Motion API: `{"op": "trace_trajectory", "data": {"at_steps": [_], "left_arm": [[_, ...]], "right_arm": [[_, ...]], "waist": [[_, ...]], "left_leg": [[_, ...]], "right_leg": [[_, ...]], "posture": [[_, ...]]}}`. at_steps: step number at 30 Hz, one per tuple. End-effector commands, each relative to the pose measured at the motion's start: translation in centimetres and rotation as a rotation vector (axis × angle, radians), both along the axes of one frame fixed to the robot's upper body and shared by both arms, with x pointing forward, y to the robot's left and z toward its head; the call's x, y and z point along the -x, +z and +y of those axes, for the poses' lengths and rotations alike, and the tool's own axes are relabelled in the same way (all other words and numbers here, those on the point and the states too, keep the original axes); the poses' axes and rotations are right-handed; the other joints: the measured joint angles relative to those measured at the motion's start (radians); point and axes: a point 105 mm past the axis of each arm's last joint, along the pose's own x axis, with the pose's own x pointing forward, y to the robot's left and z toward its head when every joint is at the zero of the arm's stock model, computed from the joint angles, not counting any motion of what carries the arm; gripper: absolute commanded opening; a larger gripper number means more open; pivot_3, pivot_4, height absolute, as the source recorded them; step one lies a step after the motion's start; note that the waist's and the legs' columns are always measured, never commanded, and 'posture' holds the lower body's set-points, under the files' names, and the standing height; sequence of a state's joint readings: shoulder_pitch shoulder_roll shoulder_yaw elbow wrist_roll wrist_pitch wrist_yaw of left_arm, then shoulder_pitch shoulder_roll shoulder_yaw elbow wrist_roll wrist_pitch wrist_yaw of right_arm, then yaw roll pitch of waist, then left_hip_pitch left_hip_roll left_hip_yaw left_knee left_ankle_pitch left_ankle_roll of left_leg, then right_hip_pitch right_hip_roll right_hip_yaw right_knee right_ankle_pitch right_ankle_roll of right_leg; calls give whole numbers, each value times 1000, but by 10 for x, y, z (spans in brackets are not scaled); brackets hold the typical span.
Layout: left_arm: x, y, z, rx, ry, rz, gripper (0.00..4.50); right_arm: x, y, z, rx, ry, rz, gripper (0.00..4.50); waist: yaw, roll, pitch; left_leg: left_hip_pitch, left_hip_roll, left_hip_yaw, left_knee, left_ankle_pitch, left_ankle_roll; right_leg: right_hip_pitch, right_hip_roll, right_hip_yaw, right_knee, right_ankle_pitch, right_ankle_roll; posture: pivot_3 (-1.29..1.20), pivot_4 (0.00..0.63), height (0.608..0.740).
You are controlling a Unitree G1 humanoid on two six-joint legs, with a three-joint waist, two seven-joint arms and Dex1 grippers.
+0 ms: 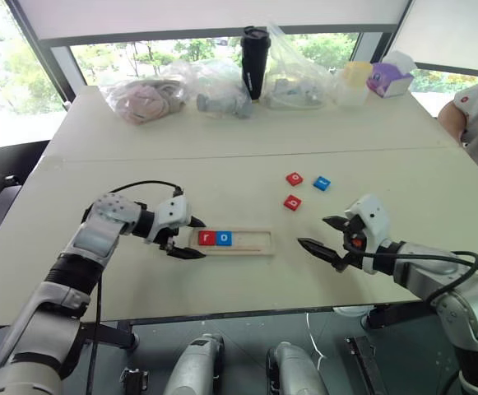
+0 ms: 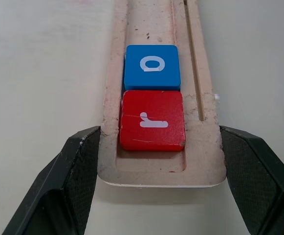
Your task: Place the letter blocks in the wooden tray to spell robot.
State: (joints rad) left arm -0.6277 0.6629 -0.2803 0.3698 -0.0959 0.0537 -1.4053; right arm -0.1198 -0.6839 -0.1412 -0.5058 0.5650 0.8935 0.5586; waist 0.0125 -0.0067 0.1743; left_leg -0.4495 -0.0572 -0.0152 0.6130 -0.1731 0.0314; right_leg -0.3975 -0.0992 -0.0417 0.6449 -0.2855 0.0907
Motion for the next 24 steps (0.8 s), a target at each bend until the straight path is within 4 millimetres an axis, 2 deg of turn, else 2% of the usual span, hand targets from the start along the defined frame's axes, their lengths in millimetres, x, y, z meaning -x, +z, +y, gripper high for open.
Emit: {"op": "trace_trajectory", "data": {"at_steps": [1,5,7,8,15,17,20,24], "left_arm": [[7,-4,2,-41,-32,22,3158],[3,-6,0,-28,3,30,3158],[3,-7,0,-22,16,36,4216],[3,-7,0,-18,21,42,4460],[0,1,6,17,82,44,4460],[1,15,13,50,104,65,4460],[10,47,22,119,113,110,4460],[19,67,32,128,154,91,4460]], "right_arm": [[-1,8,-1,0,4,-44,4500],[-2,6,2,-6,8,-40,4500],[-3,6,2,-6,6,-40,4500],[-3,5,2,-6,5,-40,4500],[-10,3,3,0,12,-46,4500],[-18,1,2,20,32,-58,4500],[-37,-3,4,81,85,-83,4500],[-62,-6,8,103,129,-99,4500]], "waist": [[0,0,0],[0,0,0],[0,0,0],[-1,0,0],[0,0,0],[-3,0,0],[-20,0,1],[-25,0,2]], "left_leg": [[0,0,0,0,0,0],[0,0,0,0,0,0],[0,0,0,0,1,1],[0,0,0,0,1,1],[0,0,0,0,1,2],[0,0,0,1,1,2],[-1,0,0,0,1,2],[-2,0,0,0,1,2]], "right_leg": [[0,0,0,-1,0,0],[0,0,0,-1,0,0],[0,0,0,-1,0,0],[0,0,0,-1,0,0],[0,0,0,0,0,0],[0,0,0,0,0,0],[-2,1,0,0,0,0],[-3,1,0,0,0,0]], "posture": [[0,150,740],[0,150,740],[0,150,740],[0,150,740],[0,150,740],[0,150,740],[0,150,740],[0,150,740]]}}
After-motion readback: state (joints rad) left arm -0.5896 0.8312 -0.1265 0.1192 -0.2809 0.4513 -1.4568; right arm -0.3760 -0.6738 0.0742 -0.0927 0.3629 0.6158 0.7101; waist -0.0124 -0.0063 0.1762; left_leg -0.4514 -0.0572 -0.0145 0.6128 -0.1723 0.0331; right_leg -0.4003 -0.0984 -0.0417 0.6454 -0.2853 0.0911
